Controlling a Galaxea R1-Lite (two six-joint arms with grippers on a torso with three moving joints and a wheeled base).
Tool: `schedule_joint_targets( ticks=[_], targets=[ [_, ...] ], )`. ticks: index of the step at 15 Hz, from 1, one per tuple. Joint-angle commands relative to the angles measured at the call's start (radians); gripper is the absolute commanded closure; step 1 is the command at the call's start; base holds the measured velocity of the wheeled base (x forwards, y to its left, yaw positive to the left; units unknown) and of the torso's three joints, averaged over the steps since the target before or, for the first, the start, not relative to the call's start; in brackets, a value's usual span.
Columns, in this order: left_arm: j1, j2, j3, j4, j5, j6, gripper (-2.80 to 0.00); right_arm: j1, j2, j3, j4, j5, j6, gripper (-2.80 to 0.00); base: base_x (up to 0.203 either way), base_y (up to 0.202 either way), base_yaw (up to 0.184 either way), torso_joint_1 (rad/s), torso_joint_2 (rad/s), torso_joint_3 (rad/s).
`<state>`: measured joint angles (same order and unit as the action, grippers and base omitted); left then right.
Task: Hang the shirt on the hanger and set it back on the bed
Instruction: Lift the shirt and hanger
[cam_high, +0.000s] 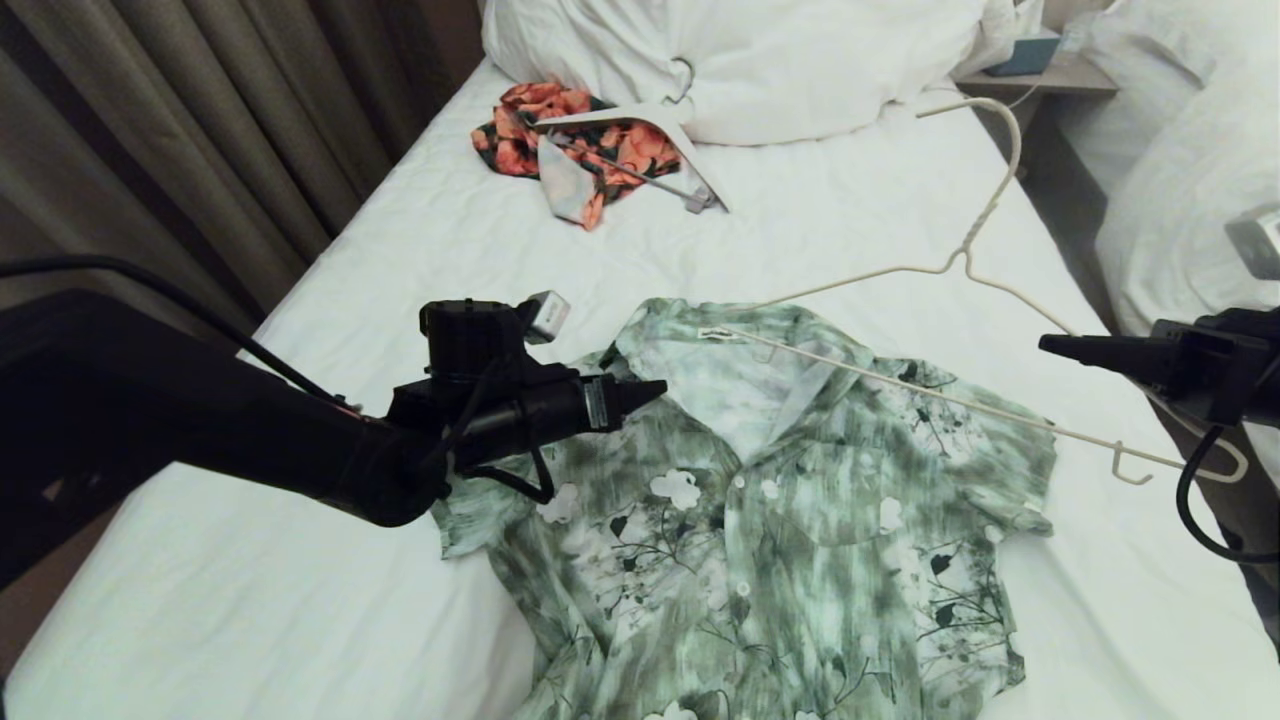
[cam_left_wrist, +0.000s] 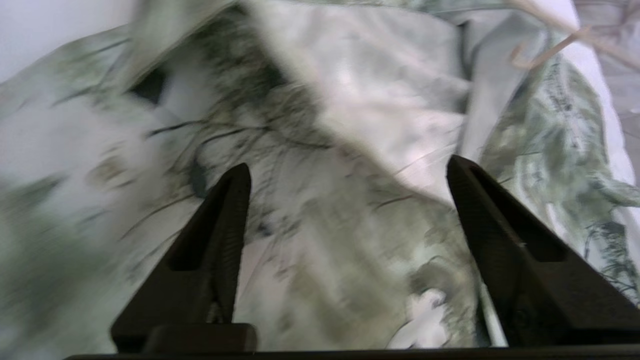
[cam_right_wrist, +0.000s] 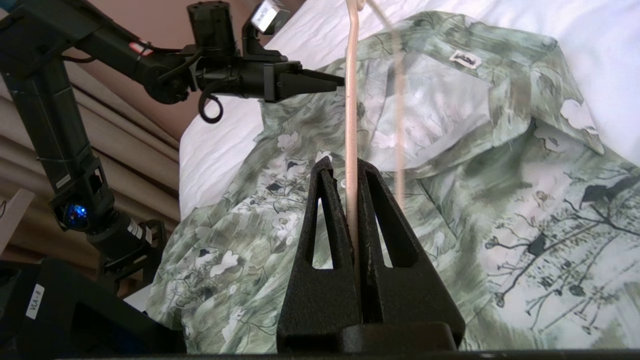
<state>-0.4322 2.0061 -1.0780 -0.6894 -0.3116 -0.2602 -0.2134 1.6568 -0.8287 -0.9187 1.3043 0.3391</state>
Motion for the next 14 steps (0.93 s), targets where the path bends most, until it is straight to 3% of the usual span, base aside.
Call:
schedule_joint_targets(
  ticks=[1,5,9,10,12,14],
  targets=[
    [-0.016,0.037,-0.041,-0.005,0.004,-0.001,-2.80,0.001,0.009,0.005,-0.005,0.007,0.003,0.00,0.000,0.000,0.000,0.000,0.00,0.000],
    [-0.014,0.169,-0.188,-0.003,0.061,0.002,-2.80,0.009,0.018,0.003,-0.006,0.009,0.001,0.00,0.000,0.000,0.000,0.000,0.00,0.000],
    [0.001,0.214,-0.246,-0.005,0.093,0.006,-2.80,0.009,0.018,0.002,-0.006,0.009,0.001,0.00,0.000,0.000,0.000,0.000,0.00,0.000],
    [0.001,0.195,-0.244,-0.005,0.124,0.006,0.00,0.009,0.018,0.003,-0.006,0.009,0.001,0.00,0.000,0.000,0.000,0.000,0.00,0.000],
    [0.001,0.140,-0.223,-0.004,0.150,0.005,0.00,0.017,0.012,0.014,-0.008,0.014,0.000,0.00,0.000,0.000,0.000,0.000,0.00,0.000],
    [0.001,0.070,-0.171,-0.002,0.153,0.006,0.00,0.075,0.002,0.025,-0.010,0.014,-0.001,0.00,0.000,0.000,0.000,0.000,0.00,0.000]
  ],
)
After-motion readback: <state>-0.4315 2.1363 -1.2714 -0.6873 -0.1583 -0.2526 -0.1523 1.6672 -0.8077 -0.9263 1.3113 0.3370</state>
